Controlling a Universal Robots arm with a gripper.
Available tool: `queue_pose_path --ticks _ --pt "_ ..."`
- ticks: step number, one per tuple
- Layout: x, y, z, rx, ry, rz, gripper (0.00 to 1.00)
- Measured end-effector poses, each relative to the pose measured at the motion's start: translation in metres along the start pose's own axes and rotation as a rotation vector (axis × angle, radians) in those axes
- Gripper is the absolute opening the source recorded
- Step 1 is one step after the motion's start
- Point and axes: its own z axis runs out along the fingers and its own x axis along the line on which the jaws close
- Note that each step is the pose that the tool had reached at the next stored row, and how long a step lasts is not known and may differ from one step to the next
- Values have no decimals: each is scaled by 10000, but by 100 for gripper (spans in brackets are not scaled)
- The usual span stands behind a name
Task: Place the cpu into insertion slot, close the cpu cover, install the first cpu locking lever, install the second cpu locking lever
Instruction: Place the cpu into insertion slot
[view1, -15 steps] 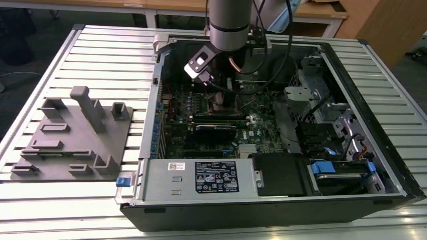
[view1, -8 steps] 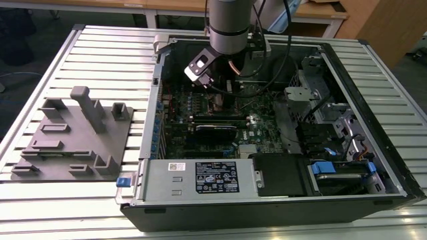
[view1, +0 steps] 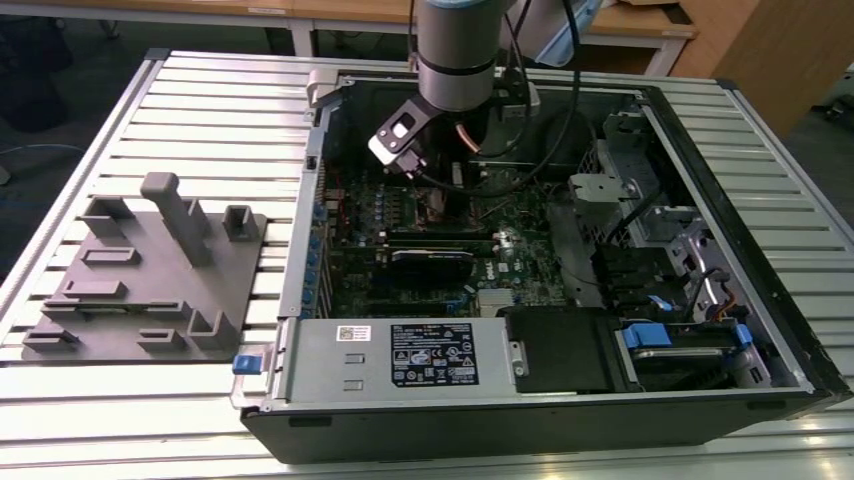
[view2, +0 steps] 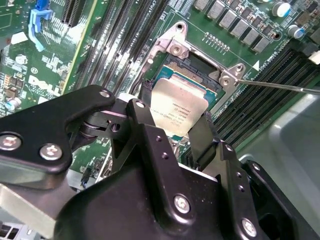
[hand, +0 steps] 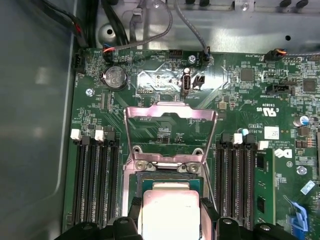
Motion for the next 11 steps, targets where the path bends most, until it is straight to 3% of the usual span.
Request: queue_pose_path --ticks 11 --pt "3 -8 71 10 8 1 54"
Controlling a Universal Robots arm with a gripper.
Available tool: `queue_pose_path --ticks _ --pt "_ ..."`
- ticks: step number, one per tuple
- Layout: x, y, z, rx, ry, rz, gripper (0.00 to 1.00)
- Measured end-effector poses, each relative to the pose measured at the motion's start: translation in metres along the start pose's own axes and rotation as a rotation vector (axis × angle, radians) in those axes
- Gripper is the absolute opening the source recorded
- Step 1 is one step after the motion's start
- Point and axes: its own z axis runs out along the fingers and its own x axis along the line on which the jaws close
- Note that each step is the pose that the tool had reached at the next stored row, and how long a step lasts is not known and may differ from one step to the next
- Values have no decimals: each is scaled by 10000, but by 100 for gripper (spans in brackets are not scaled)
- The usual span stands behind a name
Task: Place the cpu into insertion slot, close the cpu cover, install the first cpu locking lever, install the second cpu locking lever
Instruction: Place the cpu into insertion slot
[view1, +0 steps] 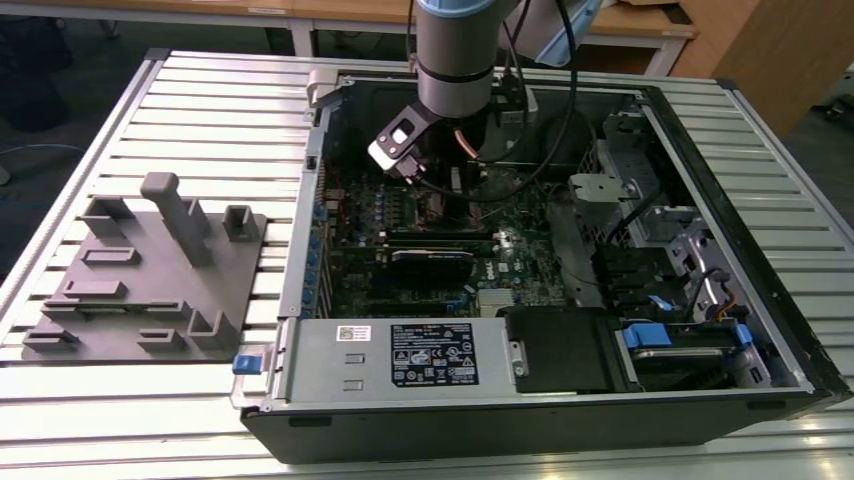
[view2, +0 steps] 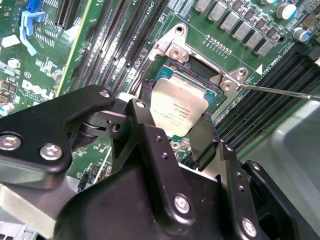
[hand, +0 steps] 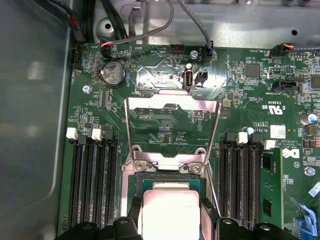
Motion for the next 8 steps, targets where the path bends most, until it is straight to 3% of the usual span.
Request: queue_pose_path --ticks 8 --pt "6 -1 0 2 -2 4 54"
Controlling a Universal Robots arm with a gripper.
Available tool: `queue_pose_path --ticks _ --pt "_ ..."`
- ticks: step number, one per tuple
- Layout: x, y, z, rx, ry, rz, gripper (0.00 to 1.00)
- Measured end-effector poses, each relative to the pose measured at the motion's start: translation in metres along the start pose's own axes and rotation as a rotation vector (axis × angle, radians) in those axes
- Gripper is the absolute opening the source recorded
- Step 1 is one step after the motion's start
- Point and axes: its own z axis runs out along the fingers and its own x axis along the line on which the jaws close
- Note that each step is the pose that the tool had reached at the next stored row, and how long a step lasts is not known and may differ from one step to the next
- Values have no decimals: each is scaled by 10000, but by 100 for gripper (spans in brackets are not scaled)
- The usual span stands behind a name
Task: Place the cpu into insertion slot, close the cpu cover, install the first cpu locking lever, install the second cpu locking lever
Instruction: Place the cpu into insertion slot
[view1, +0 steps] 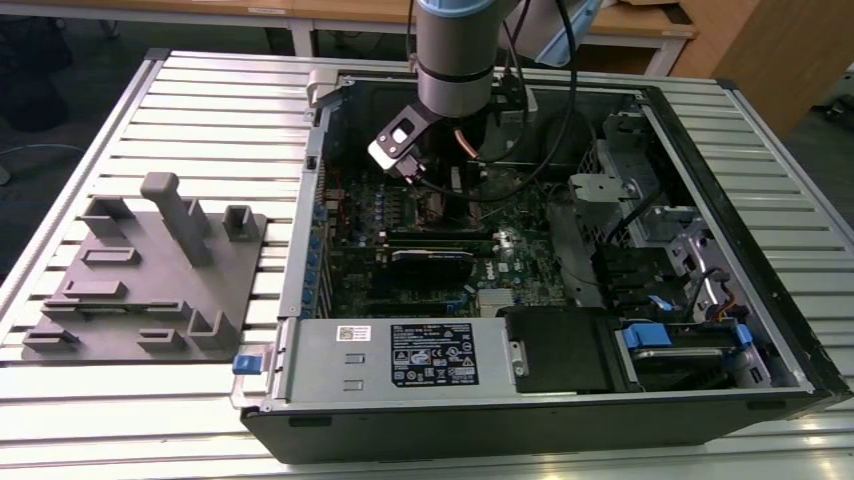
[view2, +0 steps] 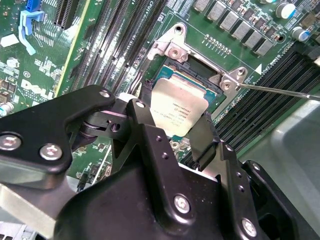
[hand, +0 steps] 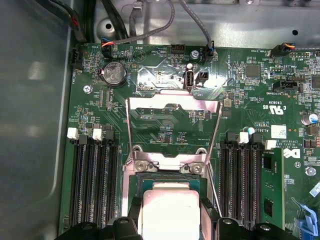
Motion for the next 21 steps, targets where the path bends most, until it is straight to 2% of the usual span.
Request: queue_pose_path --ticks 4,21 --pt "0 0 7 -2 -12 133 54" --pt "35 -7 54 -4 -10 139 54"
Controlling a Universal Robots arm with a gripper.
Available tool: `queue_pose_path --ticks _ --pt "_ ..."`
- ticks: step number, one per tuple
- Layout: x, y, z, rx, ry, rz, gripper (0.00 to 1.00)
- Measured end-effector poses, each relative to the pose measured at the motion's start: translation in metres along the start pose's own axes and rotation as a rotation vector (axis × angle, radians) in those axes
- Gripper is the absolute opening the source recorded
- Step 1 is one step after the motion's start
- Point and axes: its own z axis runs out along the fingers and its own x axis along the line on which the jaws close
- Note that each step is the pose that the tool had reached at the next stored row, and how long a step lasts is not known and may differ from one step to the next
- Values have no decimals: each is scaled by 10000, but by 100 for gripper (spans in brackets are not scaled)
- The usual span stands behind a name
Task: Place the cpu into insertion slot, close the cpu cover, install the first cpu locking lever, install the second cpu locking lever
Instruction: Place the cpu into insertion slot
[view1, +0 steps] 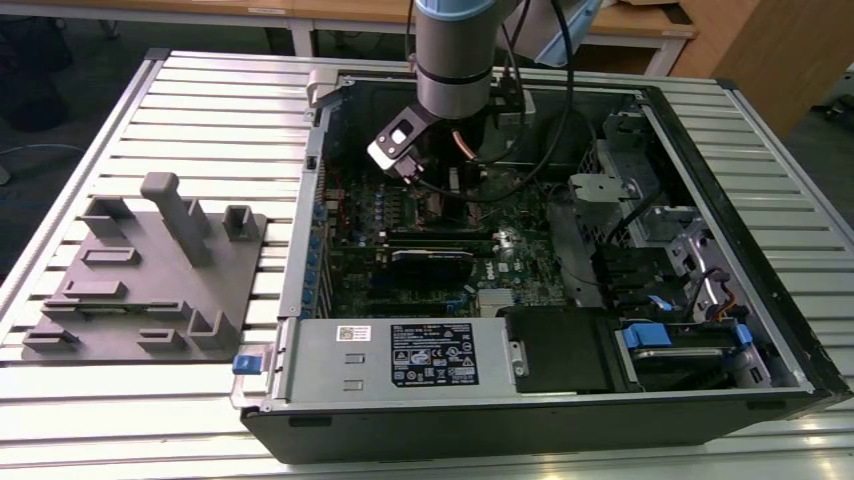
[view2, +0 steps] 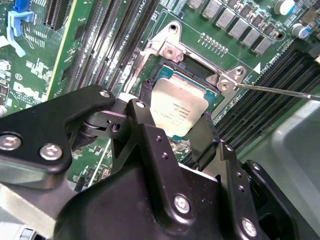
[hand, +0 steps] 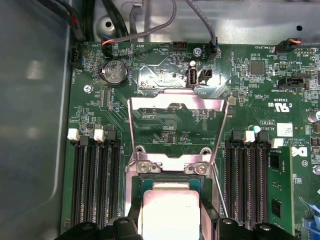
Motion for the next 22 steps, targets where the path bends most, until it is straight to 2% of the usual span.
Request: queue_pose_path --ticks 22 --pt "-1 -9 29 1 -2 2 54"
